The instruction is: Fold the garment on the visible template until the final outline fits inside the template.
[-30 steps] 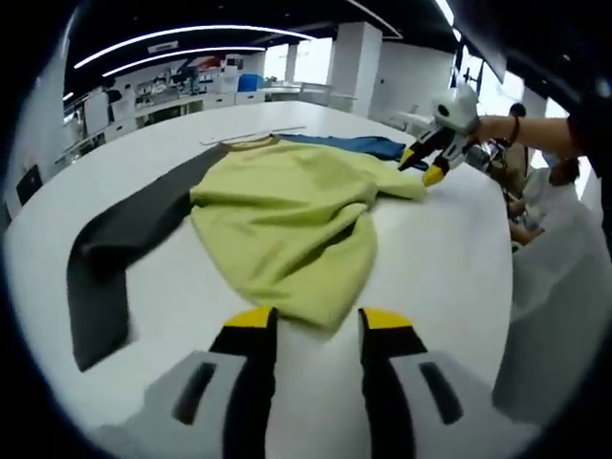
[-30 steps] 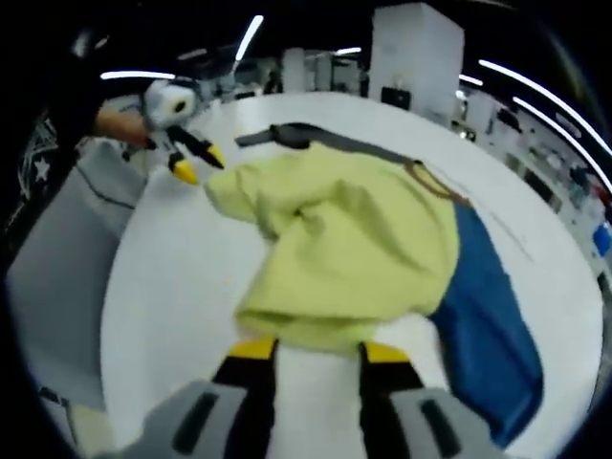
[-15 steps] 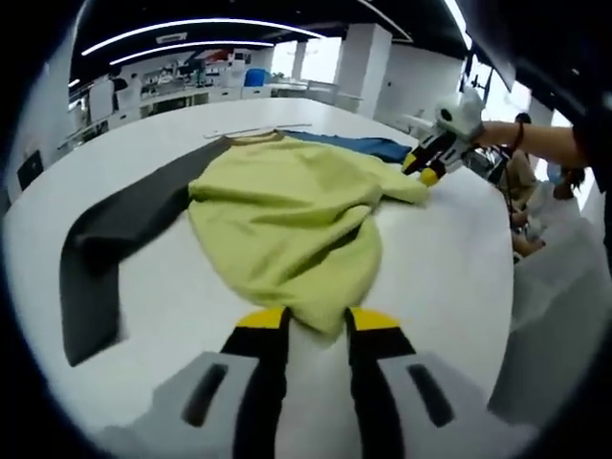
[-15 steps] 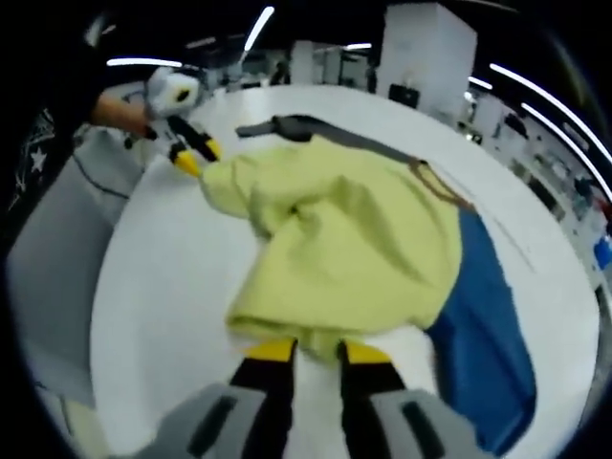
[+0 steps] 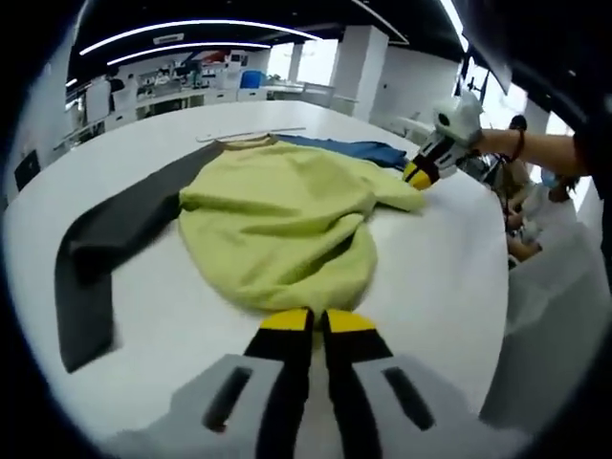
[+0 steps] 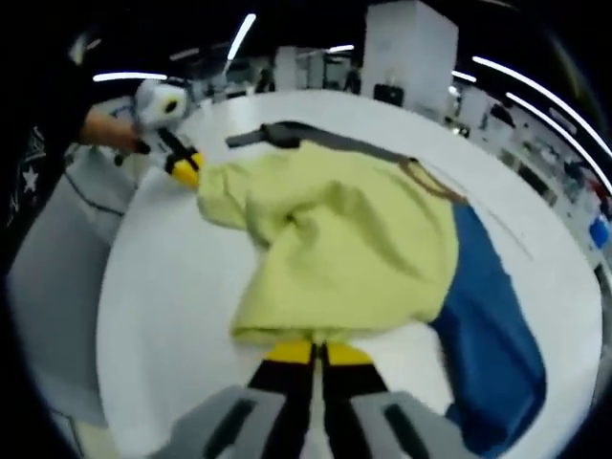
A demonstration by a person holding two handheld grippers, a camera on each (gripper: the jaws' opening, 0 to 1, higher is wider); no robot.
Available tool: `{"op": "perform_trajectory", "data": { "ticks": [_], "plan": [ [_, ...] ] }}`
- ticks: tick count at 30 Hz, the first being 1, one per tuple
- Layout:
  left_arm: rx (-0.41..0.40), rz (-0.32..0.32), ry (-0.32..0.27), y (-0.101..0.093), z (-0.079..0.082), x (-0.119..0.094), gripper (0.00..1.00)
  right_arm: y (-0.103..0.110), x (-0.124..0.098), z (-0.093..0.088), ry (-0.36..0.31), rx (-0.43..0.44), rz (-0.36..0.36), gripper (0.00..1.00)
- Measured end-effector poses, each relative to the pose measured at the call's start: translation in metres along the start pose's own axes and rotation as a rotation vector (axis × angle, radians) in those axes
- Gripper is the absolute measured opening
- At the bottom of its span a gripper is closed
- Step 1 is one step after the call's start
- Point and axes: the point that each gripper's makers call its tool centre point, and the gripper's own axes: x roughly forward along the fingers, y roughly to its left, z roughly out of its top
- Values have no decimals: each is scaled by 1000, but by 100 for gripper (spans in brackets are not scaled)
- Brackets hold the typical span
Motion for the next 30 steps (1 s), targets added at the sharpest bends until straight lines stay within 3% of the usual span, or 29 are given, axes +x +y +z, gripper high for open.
{"op": "perform_trajectory", "data": {
  "ticks": [6,11,17,30],
  "plan": [
    [28,10,-34,-1,14,-11,1,19,-11,1,-23,31,20,0],
    [62,69,-77,3,30,-23,1,37,-23,7,-32,55,27,0],
    [77,71,-80,3,31,-32,1,58,-38,11,-40,105,32,0],
    [-14,86,-85,4,29,-63,1,89,-65,23,-116,226,19,0]
  ]
}}
